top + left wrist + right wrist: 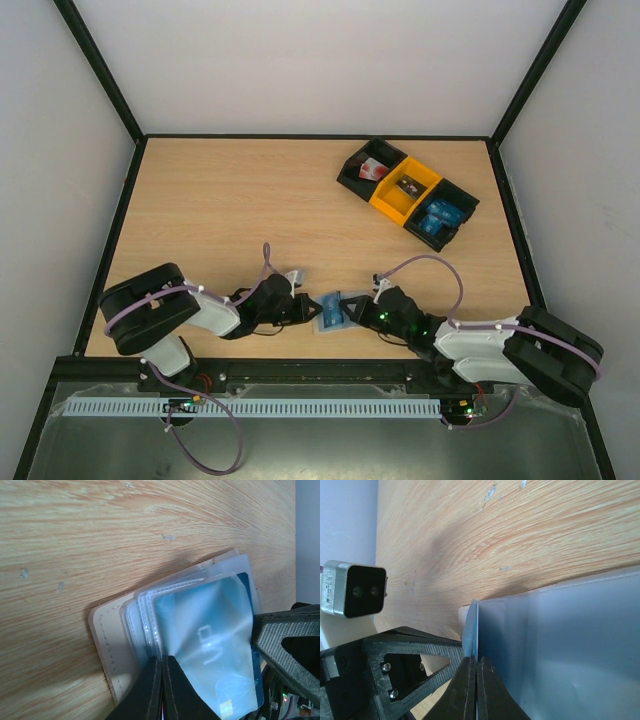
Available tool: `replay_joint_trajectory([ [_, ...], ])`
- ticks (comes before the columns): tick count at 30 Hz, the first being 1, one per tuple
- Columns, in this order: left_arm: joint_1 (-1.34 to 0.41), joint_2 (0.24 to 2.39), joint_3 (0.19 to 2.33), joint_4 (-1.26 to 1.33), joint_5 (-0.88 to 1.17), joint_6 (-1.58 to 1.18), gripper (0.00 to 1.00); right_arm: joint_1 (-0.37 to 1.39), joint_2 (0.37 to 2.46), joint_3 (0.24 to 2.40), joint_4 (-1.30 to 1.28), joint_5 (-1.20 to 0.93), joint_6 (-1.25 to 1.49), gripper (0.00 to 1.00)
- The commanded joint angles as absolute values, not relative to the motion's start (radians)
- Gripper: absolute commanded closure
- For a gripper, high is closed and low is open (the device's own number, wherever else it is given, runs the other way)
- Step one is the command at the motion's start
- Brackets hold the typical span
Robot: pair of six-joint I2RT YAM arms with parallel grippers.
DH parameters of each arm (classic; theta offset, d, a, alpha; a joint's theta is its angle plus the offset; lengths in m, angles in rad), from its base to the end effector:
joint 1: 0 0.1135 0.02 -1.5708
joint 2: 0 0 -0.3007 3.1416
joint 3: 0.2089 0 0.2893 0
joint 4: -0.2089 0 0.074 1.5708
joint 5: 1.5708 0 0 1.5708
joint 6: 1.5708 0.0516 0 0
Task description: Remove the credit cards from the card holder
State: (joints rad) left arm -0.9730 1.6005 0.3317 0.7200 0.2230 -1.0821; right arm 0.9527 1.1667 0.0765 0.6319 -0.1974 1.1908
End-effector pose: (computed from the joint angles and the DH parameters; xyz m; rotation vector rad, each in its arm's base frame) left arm 0.1462 -0.2349 0.0969 0.0201 2.4702 -1.3260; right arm 0.1062 0.1669 0.1116 0.1378 2.3913 1.4184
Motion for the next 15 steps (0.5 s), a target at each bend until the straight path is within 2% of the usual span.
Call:
replay_joint_trajectory([
  [1, -0.989, 1.603, 0.295, 0.584, 0.211, -1.076, 0.96, 0.941, 1.115, 0.040, 0.627, -0.169, 1.169, 0.98],
  [15, -0.988, 1.603, 0.291, 0.557, 0.186, -1.059, 0.97, 0.932, 1.032, 0.026, 0.516, -0.112, 1.148, 0.98],
])
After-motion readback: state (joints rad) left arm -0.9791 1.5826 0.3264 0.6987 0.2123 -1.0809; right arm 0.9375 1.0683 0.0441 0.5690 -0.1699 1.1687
